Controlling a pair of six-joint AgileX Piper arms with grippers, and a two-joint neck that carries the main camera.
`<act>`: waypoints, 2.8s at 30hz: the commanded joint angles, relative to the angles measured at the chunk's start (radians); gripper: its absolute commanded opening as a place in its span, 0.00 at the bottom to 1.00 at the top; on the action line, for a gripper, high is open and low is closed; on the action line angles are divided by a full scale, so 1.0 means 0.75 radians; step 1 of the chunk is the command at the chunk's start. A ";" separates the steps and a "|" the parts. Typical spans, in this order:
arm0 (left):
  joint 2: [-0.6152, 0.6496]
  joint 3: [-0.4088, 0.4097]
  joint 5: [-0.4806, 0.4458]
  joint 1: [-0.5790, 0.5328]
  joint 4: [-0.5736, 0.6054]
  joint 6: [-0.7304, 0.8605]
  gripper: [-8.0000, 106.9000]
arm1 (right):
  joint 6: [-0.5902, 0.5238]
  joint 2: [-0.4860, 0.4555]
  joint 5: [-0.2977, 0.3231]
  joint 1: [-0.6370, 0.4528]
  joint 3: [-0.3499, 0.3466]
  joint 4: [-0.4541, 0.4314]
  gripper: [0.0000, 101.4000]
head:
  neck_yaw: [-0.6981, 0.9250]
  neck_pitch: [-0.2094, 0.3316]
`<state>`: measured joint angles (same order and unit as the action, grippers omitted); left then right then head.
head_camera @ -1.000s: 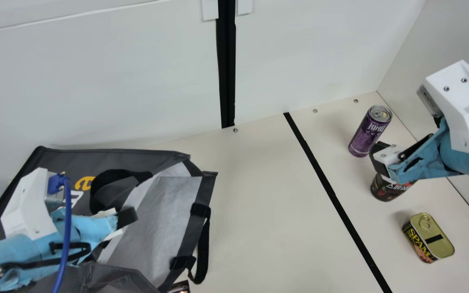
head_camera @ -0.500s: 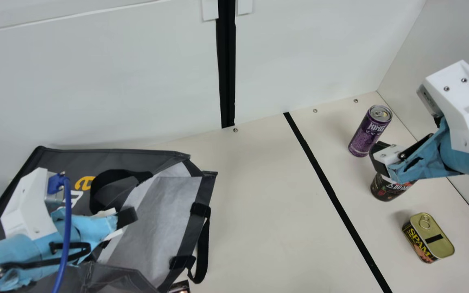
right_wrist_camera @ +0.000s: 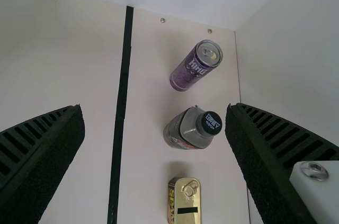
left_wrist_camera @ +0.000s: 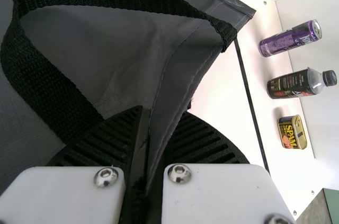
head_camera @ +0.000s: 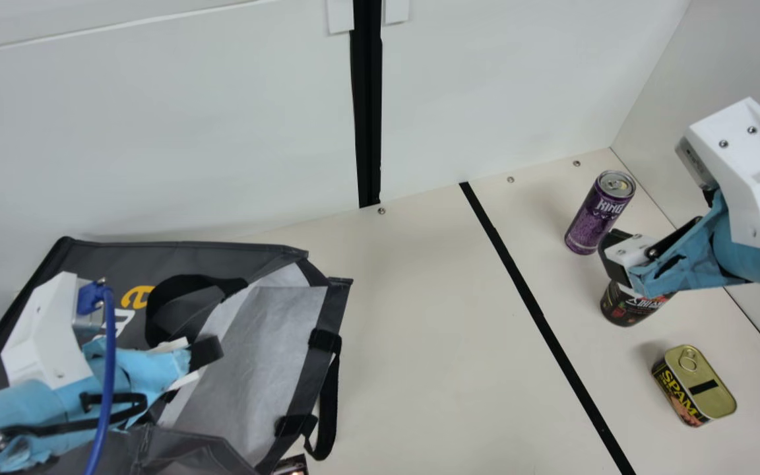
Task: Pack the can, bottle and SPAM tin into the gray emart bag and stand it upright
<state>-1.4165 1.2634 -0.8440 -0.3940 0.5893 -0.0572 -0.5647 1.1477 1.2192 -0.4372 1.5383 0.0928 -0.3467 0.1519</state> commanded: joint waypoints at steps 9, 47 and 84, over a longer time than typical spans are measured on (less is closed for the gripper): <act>0.000 0.000 0.000 0.000 0.000 0.000 0.00 | 0.000 0.000 0.000 0.000 0.000 0.000 0.94 | -0.003 0.030; 0.000 0.000 0.000 0.000 0.000 0.000 0.00 | 0.097 0.086 -0.049 0.054 0.040 -0.096 0.94 | -0.003 0.030; 0.000 0.000 0.000 0.000 0.000 0.000 0.00 | 0.260 0.465 -0.072 0.006 0.262 -0.207 0.94 | -0.003 0.030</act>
<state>-1.4165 1.2634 -0.8440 -0.3940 0.5893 -0.0572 -0.3718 1.4882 1.1648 -0.4303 1.7308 -0.0681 -0.3482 0.1519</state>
